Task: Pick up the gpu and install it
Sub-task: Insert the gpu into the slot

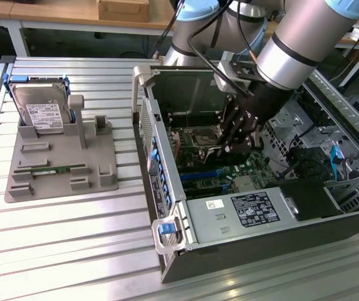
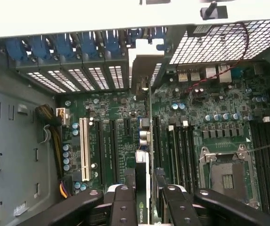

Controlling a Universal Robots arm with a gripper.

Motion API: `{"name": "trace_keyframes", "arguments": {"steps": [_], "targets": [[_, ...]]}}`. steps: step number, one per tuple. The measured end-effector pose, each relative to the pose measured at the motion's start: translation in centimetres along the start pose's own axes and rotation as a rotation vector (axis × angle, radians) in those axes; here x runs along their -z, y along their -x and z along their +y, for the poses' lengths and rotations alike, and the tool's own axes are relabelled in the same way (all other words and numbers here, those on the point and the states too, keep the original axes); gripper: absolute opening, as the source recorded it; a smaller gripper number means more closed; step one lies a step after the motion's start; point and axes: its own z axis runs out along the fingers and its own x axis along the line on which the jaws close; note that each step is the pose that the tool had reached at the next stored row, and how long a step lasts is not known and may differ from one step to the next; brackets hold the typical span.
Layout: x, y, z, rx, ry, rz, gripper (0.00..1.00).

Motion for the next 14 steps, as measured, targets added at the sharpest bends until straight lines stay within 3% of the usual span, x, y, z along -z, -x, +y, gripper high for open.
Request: {"name": "trace_keyframes", "arguments": {"steps": [5,14], "targets": [[-0.81,-0.06,0.06,0.034,0.0000,0.0067,0.27],[-1.13,-0.11,0.86,0.036,-0.0001,0.0068,0.27]]}}
